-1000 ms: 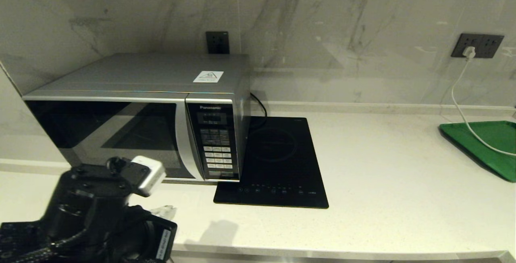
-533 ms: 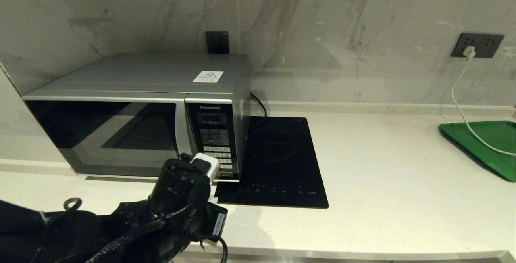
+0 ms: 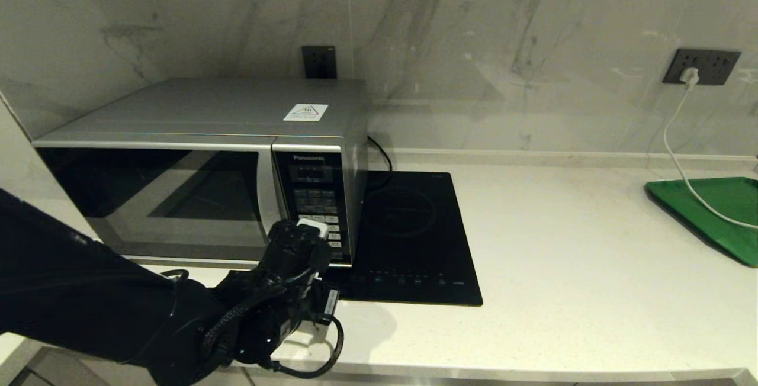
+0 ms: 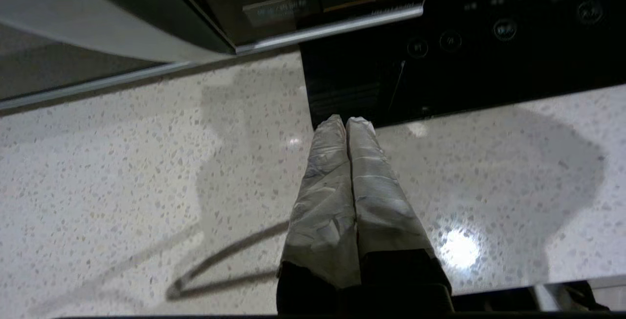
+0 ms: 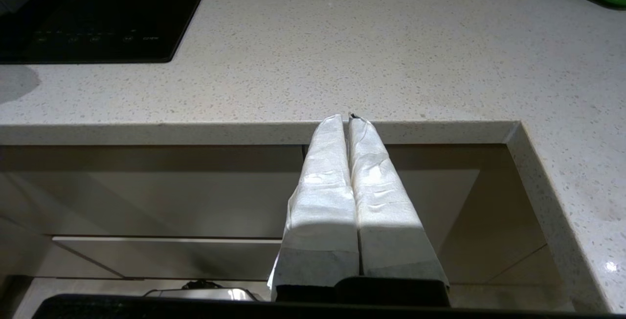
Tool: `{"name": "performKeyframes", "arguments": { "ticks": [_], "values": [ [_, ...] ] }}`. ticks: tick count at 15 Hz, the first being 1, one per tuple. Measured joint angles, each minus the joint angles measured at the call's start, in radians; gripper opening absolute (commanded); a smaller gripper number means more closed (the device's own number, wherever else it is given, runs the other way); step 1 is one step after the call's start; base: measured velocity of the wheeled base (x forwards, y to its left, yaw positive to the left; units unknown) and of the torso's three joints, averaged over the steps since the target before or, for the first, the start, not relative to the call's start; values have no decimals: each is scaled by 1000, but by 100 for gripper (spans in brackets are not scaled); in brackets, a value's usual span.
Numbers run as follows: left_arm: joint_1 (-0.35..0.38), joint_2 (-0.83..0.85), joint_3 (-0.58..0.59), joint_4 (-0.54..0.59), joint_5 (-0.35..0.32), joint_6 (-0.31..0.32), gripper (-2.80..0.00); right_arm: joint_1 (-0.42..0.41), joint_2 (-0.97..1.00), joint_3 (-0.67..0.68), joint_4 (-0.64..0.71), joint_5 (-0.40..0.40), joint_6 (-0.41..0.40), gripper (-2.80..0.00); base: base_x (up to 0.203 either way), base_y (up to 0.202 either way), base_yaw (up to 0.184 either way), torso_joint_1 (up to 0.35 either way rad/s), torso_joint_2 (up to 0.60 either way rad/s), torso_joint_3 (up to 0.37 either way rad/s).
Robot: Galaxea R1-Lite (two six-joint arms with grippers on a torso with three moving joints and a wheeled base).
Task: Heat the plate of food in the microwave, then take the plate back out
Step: Open the microwave oven
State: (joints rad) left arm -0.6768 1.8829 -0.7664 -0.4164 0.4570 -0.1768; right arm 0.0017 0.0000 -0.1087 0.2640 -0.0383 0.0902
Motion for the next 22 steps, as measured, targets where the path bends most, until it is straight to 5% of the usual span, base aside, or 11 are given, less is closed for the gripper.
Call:
{"name": "performKeyframes", "arguments": {
  "ticks": [22],
  "values": [
    [6,174,-100,-164,-13,30,-280,0,0,0,0,0,0,-280,0,0,0,0,0,0]
  ]
}}
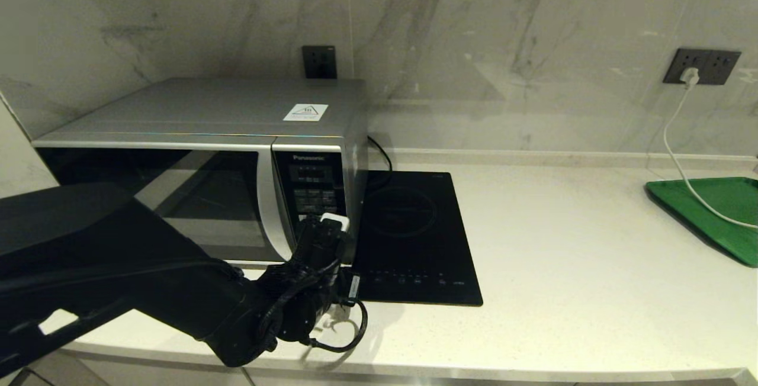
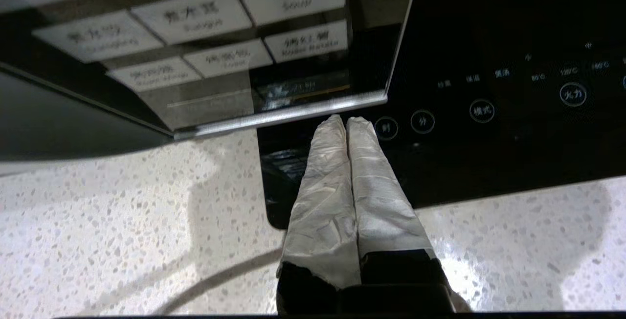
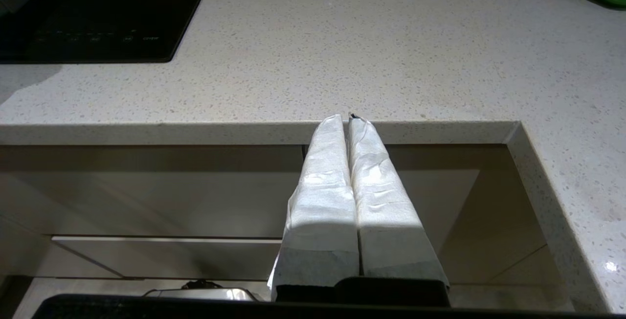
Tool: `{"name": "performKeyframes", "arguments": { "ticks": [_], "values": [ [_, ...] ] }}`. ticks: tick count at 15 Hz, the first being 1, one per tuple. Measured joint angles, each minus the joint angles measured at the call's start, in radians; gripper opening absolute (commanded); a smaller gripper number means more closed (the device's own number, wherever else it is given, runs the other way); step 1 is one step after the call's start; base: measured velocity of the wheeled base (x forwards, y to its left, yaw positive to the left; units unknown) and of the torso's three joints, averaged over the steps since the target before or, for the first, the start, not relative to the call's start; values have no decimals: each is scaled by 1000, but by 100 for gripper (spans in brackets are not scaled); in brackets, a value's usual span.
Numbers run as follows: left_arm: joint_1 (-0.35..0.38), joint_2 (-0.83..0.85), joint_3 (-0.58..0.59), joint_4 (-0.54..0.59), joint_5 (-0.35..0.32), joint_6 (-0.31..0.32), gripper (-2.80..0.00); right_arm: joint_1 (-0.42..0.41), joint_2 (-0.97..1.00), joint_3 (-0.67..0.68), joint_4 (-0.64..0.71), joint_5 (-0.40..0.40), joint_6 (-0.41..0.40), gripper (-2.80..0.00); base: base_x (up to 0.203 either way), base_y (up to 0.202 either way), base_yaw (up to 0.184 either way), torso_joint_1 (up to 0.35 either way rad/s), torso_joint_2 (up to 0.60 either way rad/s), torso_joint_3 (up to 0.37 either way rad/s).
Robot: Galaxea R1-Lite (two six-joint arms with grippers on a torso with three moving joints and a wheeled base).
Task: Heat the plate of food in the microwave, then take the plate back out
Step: Open the microwave oven
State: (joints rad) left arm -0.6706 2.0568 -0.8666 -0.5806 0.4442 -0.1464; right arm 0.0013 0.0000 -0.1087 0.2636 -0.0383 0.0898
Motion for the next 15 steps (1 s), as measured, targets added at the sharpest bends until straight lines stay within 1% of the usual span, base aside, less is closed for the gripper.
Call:
{"name": "performKeyframes", "arguments": {
  "ticks": [5,7,15],
  "values": [
    [7,23,-7,-22,1,17,-280,0,0,0,0,0,0,-280,0,0,0,0,0,0],
    [11,21,-8,-22,2,34,-280,0,0,0,0,0,0,-280,0,0,0,0,0,0],
    [29,0,3,-64,7,48,-280,0,0,0,0,0,0,-280,0,0,0,0,0,0]
  ]
}}
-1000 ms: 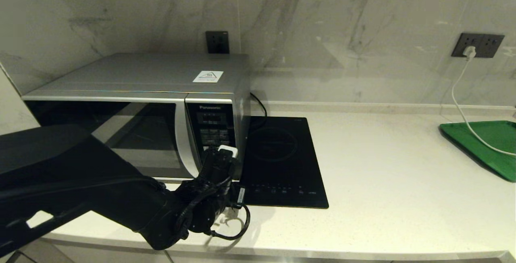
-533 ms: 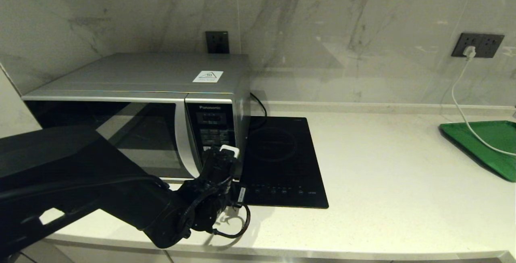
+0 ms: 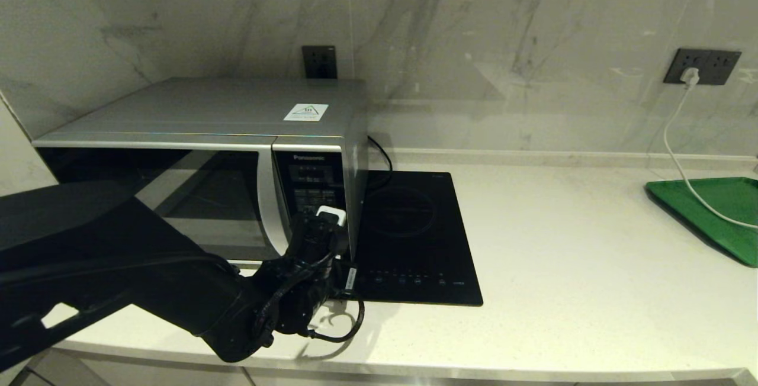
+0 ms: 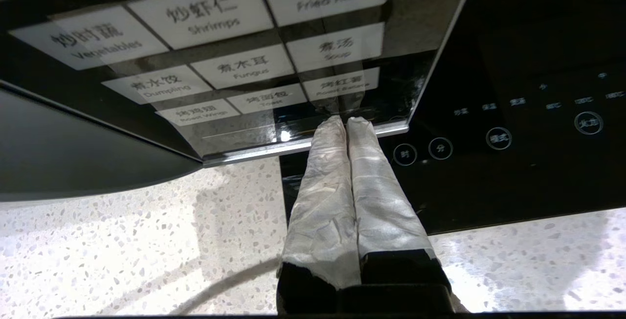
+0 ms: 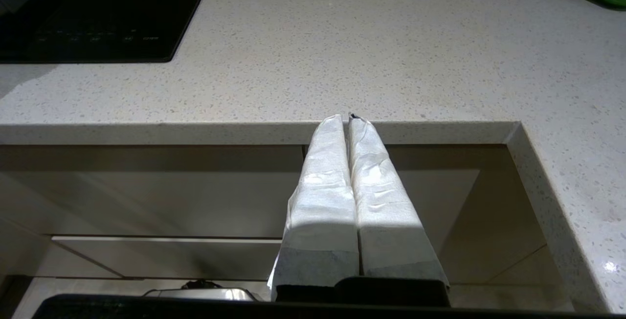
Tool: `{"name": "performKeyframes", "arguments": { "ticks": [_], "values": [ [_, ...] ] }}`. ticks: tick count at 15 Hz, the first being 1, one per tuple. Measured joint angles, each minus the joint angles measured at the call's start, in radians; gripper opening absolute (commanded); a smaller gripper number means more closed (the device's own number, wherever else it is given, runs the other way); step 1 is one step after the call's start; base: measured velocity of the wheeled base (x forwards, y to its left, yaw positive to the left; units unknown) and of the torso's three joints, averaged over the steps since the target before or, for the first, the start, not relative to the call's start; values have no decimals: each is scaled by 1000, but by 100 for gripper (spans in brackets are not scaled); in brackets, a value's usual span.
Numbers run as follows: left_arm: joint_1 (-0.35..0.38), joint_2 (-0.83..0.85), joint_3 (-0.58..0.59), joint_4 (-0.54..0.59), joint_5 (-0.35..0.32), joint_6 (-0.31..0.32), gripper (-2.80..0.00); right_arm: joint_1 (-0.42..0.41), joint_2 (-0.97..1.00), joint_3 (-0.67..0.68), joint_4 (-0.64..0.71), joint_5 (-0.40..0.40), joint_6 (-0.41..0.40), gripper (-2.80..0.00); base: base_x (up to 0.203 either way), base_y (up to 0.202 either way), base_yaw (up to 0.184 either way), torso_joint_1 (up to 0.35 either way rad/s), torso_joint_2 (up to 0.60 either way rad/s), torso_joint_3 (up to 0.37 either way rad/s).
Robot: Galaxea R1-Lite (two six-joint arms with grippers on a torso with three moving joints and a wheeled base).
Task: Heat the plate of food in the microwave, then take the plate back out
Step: Open the microwave oven
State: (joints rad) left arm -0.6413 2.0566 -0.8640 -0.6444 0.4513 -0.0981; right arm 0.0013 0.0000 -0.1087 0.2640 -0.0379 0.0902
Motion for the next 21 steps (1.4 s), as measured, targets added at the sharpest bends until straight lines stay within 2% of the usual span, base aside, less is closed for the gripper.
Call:
{"name": "performKeyframes", "arguments": {
  "ticks": [6,10,13,15,17,19,21],
  "values": [
    [-1,-11,30,-8,0,-8,-280,0,0,0,0,0,0,-280,0,0,0,0,0,0],
    [-41,-104,156,2,-3,-10,-280,0,0,0,0,0,0,-280,0,0,0,0,0,0],
    [-75,-265,275,80,-1,-8,-280,0,0,0,0,0,0,-280,0,0,0,0,0,0],
    [-82,-422,309,193,2,-7,-280,0,0,0,0,0,0,-280,0,0,0,0,0,0],
    [-78,-622,266,391,0,-4,-280,0,0,0,0,0,0,-280,0,0,0,0,0,0],
    [-75,-806,92,680,-5,-5,-280,0,0,0,0,0,0,-280,0,0,0,0,0,0],
    [-73,-925,-185,984,-5,-5,-280,0,0,0,0,0,0,-280,0,0,0,0,0,0]
  ]
}}
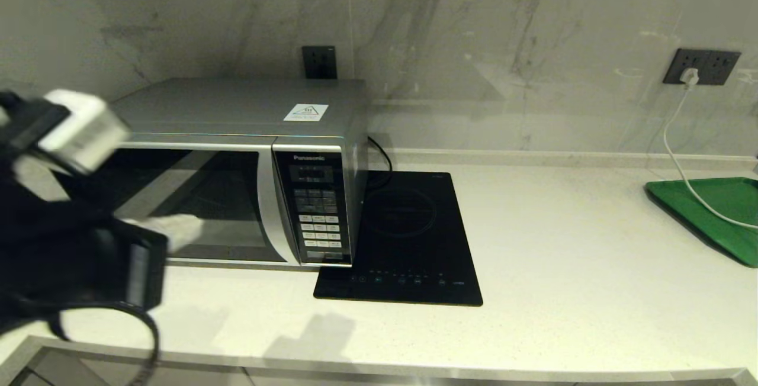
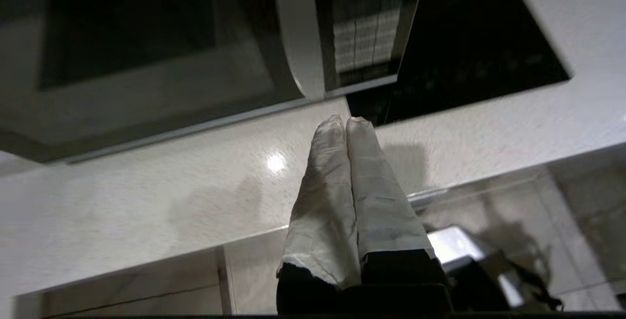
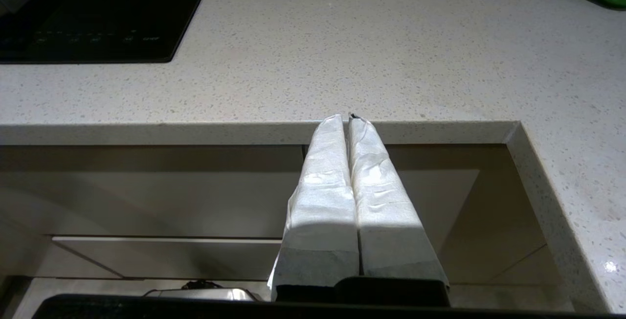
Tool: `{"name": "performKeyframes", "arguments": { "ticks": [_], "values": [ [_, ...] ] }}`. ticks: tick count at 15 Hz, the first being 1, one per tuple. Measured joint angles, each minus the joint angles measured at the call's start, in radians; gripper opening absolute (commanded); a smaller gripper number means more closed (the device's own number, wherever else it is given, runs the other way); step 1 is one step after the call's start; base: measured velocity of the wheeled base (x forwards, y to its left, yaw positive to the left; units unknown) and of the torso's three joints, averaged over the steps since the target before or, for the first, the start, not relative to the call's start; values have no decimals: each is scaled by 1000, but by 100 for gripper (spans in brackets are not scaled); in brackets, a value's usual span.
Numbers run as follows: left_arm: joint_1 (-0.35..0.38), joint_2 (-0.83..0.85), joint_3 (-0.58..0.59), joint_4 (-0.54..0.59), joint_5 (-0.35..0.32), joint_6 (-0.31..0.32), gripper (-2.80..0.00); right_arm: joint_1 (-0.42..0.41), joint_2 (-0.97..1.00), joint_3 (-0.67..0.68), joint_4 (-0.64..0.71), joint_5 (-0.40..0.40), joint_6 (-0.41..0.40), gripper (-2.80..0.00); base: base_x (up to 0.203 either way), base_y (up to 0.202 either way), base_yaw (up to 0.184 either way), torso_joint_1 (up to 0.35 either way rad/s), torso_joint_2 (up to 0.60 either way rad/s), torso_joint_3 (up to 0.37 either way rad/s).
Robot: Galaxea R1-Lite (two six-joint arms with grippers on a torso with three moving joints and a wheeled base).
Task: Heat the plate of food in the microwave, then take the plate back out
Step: Open the microwave oven
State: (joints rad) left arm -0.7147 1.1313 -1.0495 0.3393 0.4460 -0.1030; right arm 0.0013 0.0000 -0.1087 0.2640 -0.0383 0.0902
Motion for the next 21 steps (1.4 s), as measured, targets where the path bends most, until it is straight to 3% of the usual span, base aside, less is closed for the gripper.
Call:
{"name": "performKeyframes", "arguments": {
  "ticks": [4,6,8,10,12,13,14,16,21],
  "values": [
    [42,-120,-611,600,13,18,-280,0,0,0,0,0,0,-280,0,0,0,0,0,0],
    [149,-164,-797,850,14,77,-280,0,0,0,0,0,0,-280,0,0,0,0,0,0],
    [289,-217,-875,1015,-31,169,-280,0,0,0,0,0,0,-280,0,0,0,0,0,0],
    [471,-270,-888,1093,-149,235,-280,0,0,0,0,0,0,-280,0,0,0,0,0,0],
    [657,-338,-865,1146,-338,292,-280,0,0,0,0,0,0,-280,0,0,0,0,0,0],
    [714,-377,-827,1162,-419,314,-280,0,0,0,0,0,0,-280,0,0,0,0,0,0],
    [742,-424,-771,1172,-486,329,-280,0,0,0,0,0,0,-280,0,0,0,0,0,0],
    [749,-525,-652,1176,-541,340,-280,0,0,0,0,0,0,-280,0,0,0,0,0,0],
    [731,-826,-284,988,-538,348,-280,0,0,0,0,0,0,-280,0,0,0,0,0,0]
  ]
}}
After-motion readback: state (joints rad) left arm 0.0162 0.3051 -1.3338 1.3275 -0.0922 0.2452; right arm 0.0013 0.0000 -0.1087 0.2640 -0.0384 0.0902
